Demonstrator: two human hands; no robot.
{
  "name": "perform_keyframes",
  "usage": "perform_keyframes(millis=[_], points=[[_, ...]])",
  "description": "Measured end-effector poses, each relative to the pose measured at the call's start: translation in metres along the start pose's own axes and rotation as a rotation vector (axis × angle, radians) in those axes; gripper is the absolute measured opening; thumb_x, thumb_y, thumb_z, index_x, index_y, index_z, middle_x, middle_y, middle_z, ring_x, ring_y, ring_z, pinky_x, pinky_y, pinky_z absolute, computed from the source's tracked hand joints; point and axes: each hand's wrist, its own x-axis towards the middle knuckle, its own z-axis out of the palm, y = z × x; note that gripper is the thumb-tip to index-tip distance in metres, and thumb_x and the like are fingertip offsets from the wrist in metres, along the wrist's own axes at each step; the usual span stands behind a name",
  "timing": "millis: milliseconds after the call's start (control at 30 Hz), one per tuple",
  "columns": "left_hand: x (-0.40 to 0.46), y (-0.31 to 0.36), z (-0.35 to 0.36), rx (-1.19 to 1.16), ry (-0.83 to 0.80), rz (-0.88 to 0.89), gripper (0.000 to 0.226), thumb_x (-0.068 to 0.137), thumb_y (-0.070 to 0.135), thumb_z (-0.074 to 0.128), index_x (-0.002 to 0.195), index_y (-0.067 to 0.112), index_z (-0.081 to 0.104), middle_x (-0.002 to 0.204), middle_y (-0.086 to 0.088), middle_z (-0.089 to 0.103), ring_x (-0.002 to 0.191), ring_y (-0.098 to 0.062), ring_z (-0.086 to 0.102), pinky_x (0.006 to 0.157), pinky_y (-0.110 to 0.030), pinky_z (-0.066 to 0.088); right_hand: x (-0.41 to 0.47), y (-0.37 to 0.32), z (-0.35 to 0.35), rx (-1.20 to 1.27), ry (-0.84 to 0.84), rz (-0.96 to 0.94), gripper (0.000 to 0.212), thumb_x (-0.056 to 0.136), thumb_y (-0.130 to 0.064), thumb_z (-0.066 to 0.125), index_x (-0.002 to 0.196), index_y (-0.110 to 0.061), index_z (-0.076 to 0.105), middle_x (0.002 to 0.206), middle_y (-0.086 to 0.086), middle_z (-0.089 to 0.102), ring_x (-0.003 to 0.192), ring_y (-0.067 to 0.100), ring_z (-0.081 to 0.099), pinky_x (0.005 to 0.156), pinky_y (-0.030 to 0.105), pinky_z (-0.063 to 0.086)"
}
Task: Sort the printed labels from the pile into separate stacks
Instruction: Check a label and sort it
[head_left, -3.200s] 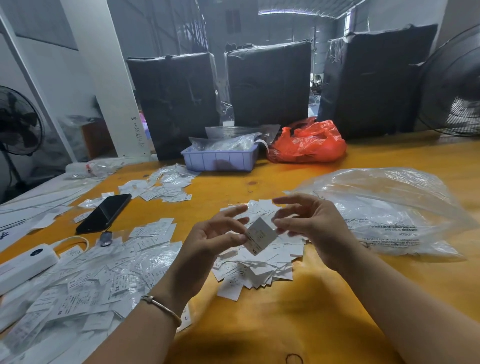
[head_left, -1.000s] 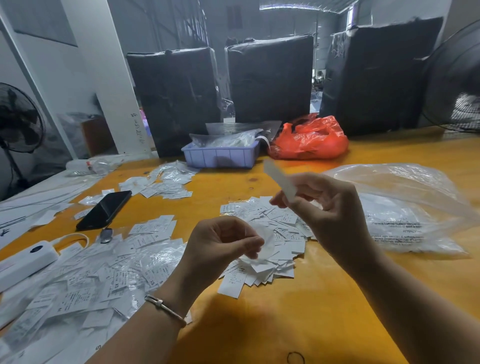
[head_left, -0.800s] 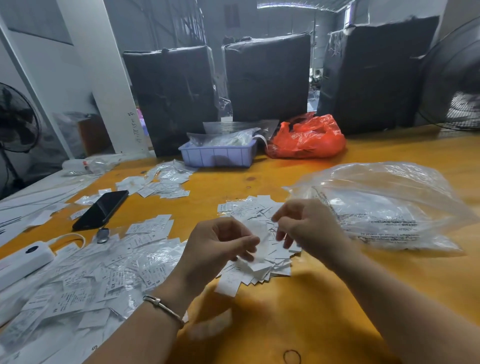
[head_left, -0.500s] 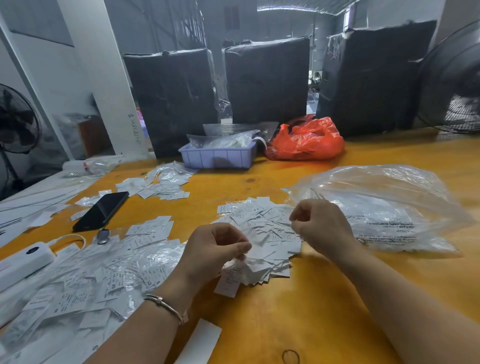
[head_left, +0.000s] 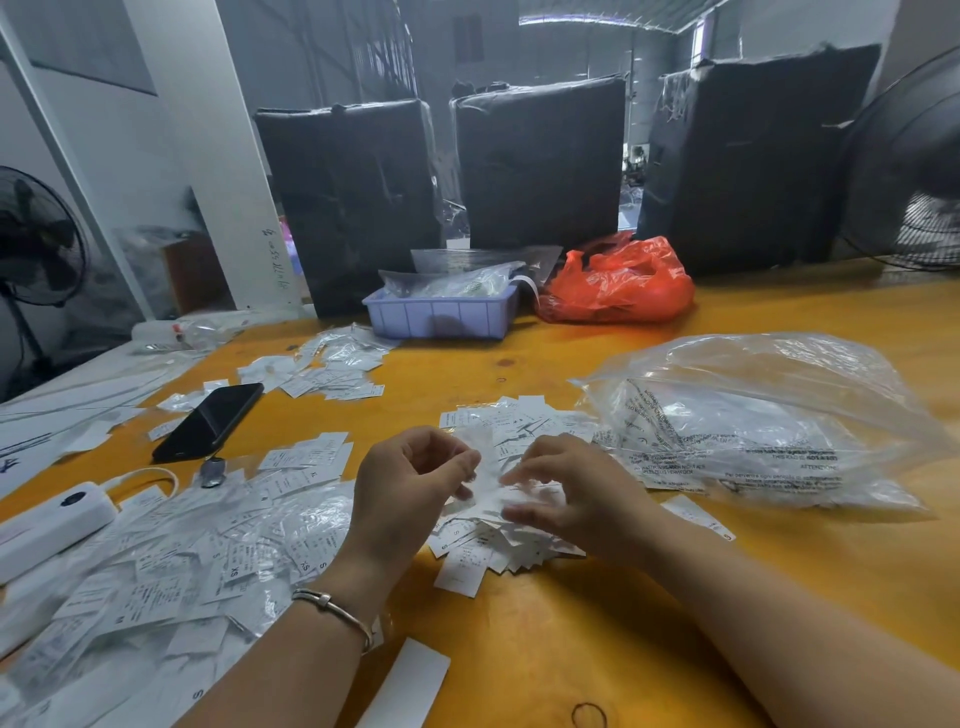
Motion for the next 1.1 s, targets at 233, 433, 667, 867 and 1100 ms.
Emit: perform_keyframes(millis=[233,433,667,867,1100], points=[[-0.001,0.001,0.002,-0.019,-0.023,0.012,0.009,0.082,0.006,0.076,0.075,0.005,0.07,0.066,-0.007,0.07,0.056,-0.015,0.067,0.051,-0.014,0.047,0.0,-0.005,0.003,-0.083,0.017,-0.071,0.02,0.091,-0.032,0.061,0.096,-0.018,0.075,0.097,-0.004,0.063,0.09,0.015,0.057,0.074,0.032,0.046],[-0.002,0.001,0.002,-0.027,-0.045,0.026,0.008,0.083,0.007,0.075,0.077,0.006,0.071,0.067,-0.006,0.071,0.057,-0.017,0.068,0.051,-0.014,0.047,-0.001,-0.005,-0.013,0.253,0.258,0.088,0.007,0.081,-0.011,0.07,0.075,-0.008,0.071,0.073,0.004,0.069,0.066,0.021,0.064,0.061,0.037,0.052],[-0.003,0.005,0.001,-0.083,-0.137,-0.001,0.005,0.087,0.012,0.07,0.084,0.008,0.069,0.075,-0.005,0.076,0.066,-0.023,0.073,0.054,-0.019,0.051,-0.005,-0.005,-0.04,1.031,0.426,0.254,0.005,0.081,0.008,0.064,0.084,0.005,0.063,0.067,0.013,0.07,0.054,0.019,0.065,0.045,0.021,0.039],[-0.006,0.008,0.001,-0.113,-0.183,0.069,0.008,0.081,0.01,0.076,0.082,0.006,0.069,0.075,-0.006,0.076,0.067,-0.022,0.074,0.054,-0.019,0.052,-0.007,-0.013,-0.046,1.036,0.48,0.152,0.014,0.078,0.009,0.066,0.082,-0.004,0.065,0.074,0.011,0.072,0.059,0.016,0.062,0.05,0.02,0.042],[-0.009,0.011,0.002,-0.132,-0.189,0.195,0.022,0.072,0.019,0.078,0.082,0.001,0.069,0.073,-0.009,0.074,0.065,-0.021,0.072,0.06,-0.018,0.054,-0.008,-0.021,-0.055,0.888,0.471,0.115,0.022,0.087,0.004,0.057,0.072,-0.013,0.054,0.07,-0.001,0.066,0.069,0.01,0.063,0.065,0.025,0.05]])
